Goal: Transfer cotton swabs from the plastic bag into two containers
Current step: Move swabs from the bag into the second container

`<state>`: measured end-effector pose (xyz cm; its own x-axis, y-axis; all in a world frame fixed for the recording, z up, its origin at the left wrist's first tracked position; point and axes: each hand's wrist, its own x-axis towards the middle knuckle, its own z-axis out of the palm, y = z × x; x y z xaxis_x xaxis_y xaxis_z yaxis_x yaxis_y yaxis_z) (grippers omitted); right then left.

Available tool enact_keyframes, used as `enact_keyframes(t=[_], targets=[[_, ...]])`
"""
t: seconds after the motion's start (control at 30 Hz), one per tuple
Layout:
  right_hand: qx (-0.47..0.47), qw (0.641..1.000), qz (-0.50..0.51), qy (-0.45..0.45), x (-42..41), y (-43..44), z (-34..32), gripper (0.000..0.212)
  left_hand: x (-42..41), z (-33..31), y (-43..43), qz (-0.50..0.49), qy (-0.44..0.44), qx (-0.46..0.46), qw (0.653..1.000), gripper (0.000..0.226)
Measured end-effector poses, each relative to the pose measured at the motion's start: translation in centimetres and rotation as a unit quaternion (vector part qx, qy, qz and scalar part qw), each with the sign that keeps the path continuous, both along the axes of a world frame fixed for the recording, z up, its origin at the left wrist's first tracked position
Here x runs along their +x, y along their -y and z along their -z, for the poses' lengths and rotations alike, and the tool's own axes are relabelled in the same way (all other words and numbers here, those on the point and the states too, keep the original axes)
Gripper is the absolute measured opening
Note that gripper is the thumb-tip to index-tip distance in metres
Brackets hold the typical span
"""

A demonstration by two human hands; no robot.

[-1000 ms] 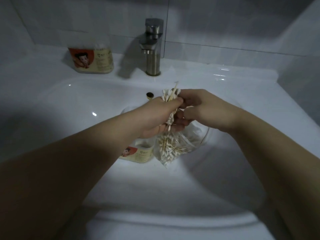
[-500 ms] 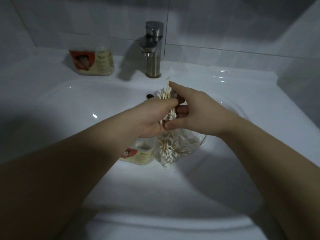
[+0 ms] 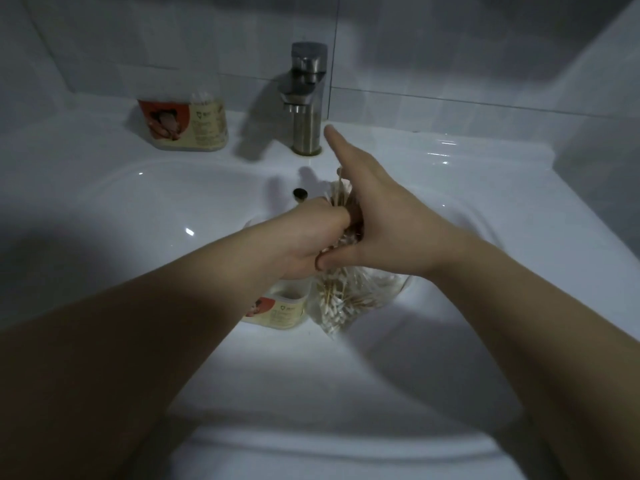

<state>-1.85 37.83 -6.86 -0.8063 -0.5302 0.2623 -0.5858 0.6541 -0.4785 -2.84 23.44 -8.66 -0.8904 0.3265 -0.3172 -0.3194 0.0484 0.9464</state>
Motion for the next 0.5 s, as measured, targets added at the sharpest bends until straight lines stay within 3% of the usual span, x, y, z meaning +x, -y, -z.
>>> enact_keyframes(t=[0.13, 0.37, 0.5], targets=[[0.045, 0.998, 0.034, -0.011, -0.08, -0.21, -0.22, 0.124, 0.25, 0.15, -0.16, 0.005, 0.006, 0.021, 1.0, 0.019], [0.077, 0.996, 0.034, -0.017, 0.12, 0.1, -0.32, 0.127, 0.26, 0.17, -0.31, -0.004, -0.007, 0.019, 1.0, 0.024], [0.082, 0.995, 0.033, -0.039, 0.16, 0.3, -0.53, 0.102, 0.38, 0.1, -0.27, 0.002, 0.009, 0.018, 1.0, 0.018]])
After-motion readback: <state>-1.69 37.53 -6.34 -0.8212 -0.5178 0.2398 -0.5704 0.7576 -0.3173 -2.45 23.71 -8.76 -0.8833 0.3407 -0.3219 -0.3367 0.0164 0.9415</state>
